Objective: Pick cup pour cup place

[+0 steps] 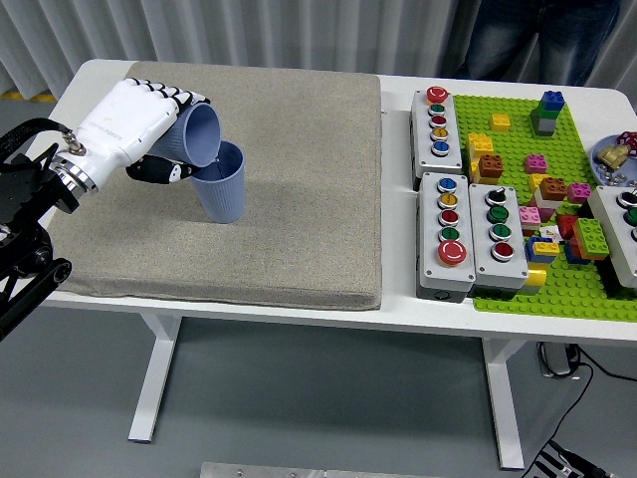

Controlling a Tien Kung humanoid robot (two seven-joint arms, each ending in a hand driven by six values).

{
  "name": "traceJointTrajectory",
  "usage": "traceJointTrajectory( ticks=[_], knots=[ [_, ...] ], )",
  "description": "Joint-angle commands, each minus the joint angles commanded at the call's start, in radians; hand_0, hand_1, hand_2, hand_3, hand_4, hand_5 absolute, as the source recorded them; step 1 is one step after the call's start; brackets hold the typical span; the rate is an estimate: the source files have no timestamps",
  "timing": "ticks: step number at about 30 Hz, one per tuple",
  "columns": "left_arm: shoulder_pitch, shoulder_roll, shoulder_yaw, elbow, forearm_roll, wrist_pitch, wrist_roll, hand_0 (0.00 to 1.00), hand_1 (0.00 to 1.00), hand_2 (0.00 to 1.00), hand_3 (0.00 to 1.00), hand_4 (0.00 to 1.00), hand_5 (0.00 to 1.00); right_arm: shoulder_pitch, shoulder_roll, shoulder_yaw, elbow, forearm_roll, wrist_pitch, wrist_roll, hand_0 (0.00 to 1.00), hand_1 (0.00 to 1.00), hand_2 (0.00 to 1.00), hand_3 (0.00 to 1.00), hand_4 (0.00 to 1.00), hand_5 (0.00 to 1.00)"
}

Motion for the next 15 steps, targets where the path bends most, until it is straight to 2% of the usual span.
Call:
traceJointTrajectory(
  ticks=[15],
  knots=[
    [-0.003, 0.0, -0.003, 0.011, 0.0, 0.028, 0.006, 0.462, 0.524, 0.663, 0.575, 0.587, 0.012, 0.002, -0.001, 0.0, 0.0, 0.001, 0.0, 0.001, 0.759, 0.683, 0.706, 0.611, 0.188, 0.262]
  ],
)
